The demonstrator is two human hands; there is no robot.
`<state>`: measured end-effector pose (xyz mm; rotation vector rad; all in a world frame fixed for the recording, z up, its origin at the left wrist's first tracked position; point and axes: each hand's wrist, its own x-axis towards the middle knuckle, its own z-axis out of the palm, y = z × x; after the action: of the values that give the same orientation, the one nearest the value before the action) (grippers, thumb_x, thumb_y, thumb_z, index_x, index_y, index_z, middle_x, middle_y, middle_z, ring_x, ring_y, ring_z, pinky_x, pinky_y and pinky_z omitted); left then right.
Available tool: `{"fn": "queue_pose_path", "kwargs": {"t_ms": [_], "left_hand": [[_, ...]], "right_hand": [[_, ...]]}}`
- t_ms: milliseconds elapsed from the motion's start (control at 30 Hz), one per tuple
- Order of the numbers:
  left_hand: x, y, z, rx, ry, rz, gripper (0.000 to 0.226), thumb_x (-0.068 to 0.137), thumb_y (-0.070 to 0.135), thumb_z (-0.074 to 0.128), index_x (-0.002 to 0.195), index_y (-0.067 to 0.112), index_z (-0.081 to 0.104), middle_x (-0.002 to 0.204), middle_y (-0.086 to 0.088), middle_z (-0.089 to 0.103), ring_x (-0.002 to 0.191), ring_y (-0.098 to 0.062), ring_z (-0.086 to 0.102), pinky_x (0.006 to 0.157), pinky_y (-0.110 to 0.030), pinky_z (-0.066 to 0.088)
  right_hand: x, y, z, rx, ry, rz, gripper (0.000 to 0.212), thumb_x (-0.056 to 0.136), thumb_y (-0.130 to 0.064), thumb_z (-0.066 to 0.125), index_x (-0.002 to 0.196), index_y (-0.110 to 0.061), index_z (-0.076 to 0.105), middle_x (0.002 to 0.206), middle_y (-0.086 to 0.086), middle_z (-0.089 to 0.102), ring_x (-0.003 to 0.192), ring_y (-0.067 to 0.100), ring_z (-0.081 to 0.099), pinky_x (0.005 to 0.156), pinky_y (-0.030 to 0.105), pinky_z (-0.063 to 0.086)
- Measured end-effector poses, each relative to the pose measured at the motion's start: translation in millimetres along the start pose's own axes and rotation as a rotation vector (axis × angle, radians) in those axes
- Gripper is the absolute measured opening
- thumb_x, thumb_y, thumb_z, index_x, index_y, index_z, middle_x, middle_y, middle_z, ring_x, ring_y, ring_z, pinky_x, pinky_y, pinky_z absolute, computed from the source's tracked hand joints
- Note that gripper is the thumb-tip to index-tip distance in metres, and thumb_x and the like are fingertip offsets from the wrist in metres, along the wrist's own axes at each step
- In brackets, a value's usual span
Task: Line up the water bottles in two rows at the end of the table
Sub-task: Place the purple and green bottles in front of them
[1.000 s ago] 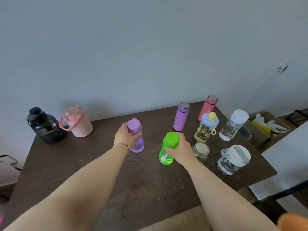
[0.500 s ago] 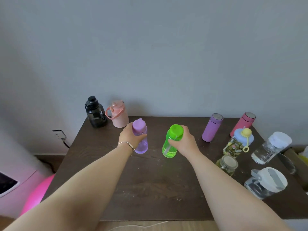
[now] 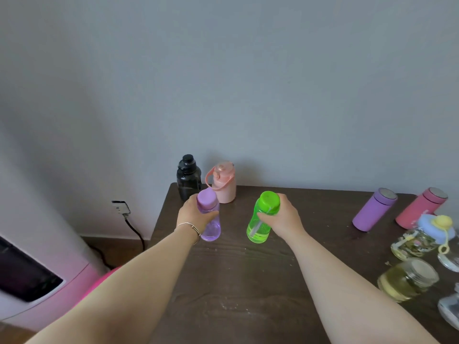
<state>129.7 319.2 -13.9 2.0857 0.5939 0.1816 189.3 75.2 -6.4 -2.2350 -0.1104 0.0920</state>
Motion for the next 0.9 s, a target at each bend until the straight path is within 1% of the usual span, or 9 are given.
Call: {"fn": "queue_pose_path", "kwargs": {"t_ms": [100, 200, 333, 467, 700, 900], "left_hand": [[23.8, -20.7, -27.8, 0.033, -0.023, 0.009, 0.059, 0.067, 0.032, 0.080, 0.121, 0.025, 0.055, 0.108, 0.003, 0.065, 0.093, -0.022, 0.060, 0.080, -0.034, 0.050], [46.4, -35.8, -50.7, 0.044, -0.046, 0.015, 0.058, 0.069, 0.029, 0.080, 0.120, 0.022, 0.055, 0.106, 0.003, 0.064, 0.089, -0.022, 0.057, 0.076, -0.030, 0.045], [69.0, -50.8, -68.3, 0.046, -0.065, 0.023, 0.057, 0.069, 0.028, 0.080, 0.119, 0.020, 0.055, 0.101, 0.004, 0.061, 0.088, -0.022, 0.056, 0.076, -0.029, 0.043], [83.7, -62.5, -71.4, 0.040, -0.073, 0.007, 0.059, 0.069, 0.028, 0.081, 0.121, 0.020, 0.054, 0.100, 0.006, 0.057, 0.089, -0.021, 0.054, 0.076, -0.029, 0.041], [107.2, -70.2, -63.2, 0.004, -0.073, -0.009, 0.064, 0.069, 0.028, 0.082, 0.125, 0.021, 0.053, 0.108, 0.004, 0.061, 0.092, -0.020, 0.054, 0.079, -0.028, 0.042], [126.4, -74.1, -50.5, 0.032, -0.074, -0.033, 0.067, 0.068, 0.029, 0.084, 0.127, 0.021, 0.052, 0.115, 0.000, 0.063, 0.095, -0.020, 0.055, 0.081, -0.029, 0.043]], "right_hand": [[1.7, -22.2, 29.3, 0.003, 0.009, 0.020, 0.058, 0.068, -0.030, 0.082, 0.117, -0.028, 0.052, 0.104, -0.007, 0.064, 0.096, 0.019, 0.062, 0.080, 0.034, 0.051], [5.7, -40.3, 53.9, 0.000, 0.019, 0.031, 0.058, 0.069, -0.030, 0.082, 0.118, -0.027, 0.052, 0.103, -0.006, 0.065, 0.096, 0.020, 0.062, 0.080, 0.034, 0.051], [14.2, -58.1, 80.3, 0.002, 0.015, 0.041, 0.057, 0.071, -0.026, 0.081, 0.119, -0.025, 0.052, 0.103, -0.005, 0.064, 0.095, 0.019, 0.060, 0.077, 0.029, 0.044], [27.2, -67.8, 100.4, -0.010, 0.012, 0.042, 0.057, 0.071, -0.023, 0.080, 0.120, -0.025, 0.051, 0.102, -0.007, 0.061, 0.095, 0.019, 0.058, 0.078, 0.030, 0.044], [59.5, -69.6, 127.5, -0.006, -0.021, 0.040, 0.056, 0.072, -0.022, 0.081, 0.120, -0.024, 0.052, 0.102, -0.007, 0.059, 0.093, 0.017, 0.054, 0.077, 0.029, 0.041], [82.8, -60.8, 140.7, 0.000, -0.051, 0.046, 0.057, 0.073, -0.023, 0.081, 0.121, -0.024, 0.051, 0.105, -0.006, 0.059, 0.092, 0.015, 0.052, 0.077, 0.028, 0.040]]}}
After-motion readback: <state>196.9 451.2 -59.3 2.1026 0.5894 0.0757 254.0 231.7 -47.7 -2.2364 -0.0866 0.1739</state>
